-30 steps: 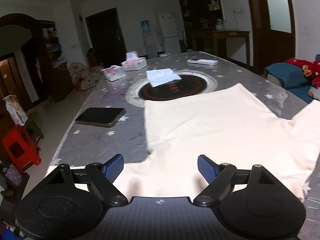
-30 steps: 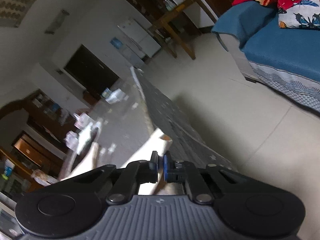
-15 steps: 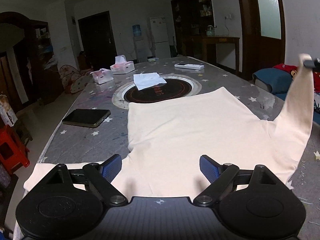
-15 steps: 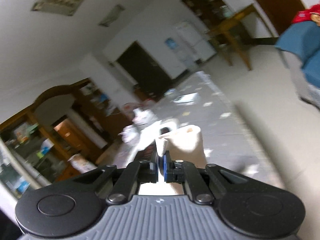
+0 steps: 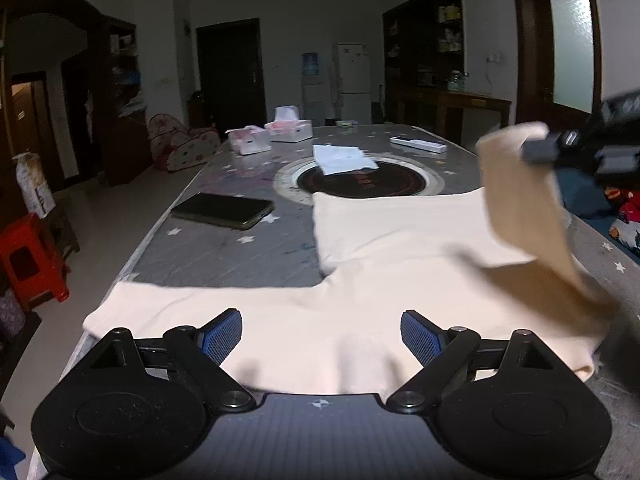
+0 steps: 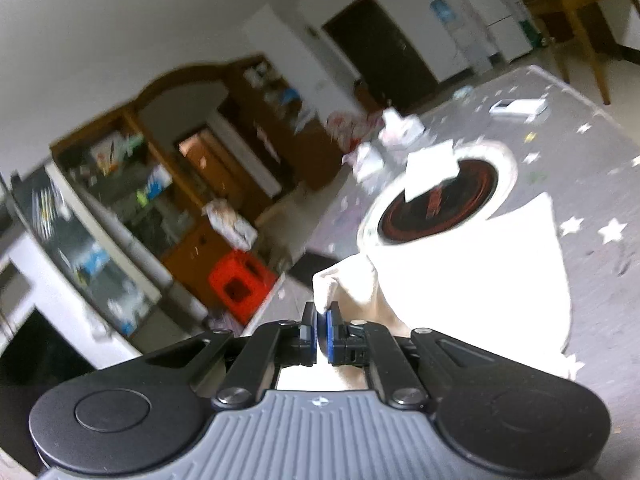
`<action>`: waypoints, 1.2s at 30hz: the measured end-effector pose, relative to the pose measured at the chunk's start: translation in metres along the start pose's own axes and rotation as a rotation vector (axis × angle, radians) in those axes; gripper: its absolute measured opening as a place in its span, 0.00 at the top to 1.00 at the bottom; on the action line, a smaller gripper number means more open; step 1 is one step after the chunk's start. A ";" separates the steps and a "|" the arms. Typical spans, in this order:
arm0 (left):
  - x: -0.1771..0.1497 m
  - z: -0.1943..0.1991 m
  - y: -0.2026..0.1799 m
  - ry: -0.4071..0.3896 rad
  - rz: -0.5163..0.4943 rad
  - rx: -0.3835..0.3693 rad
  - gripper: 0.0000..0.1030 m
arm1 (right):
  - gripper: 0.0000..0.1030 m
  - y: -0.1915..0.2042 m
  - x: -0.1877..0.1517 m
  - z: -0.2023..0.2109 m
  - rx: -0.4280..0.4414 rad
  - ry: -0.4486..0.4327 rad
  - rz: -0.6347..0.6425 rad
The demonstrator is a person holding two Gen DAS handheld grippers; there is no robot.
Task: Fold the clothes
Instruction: 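Grasp a sleeve cuff with the right gripper and fold it across the body, then open the right gripper to release the sleeve onto the shirt body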
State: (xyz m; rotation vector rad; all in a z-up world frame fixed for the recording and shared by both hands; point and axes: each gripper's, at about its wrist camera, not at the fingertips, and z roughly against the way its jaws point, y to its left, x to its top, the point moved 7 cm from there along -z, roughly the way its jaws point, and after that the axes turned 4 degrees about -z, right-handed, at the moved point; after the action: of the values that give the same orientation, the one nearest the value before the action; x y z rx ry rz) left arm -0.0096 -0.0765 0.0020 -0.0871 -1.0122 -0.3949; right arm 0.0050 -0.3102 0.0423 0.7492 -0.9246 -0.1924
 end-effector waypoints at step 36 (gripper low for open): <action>0.016 -0.048 -0.077 0.040 -0.029 -0.299 0.55 | 0.86 -0.048 -0.049 0.024 -0.319 0.081 0.335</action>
State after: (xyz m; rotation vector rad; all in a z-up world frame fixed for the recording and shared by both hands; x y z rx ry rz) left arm 0.0090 -0.1645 -0.0192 -0.3331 -0.9102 -0.5705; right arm -0.0359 -0.3349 -0.0123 0.2993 -0.9012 -0.0122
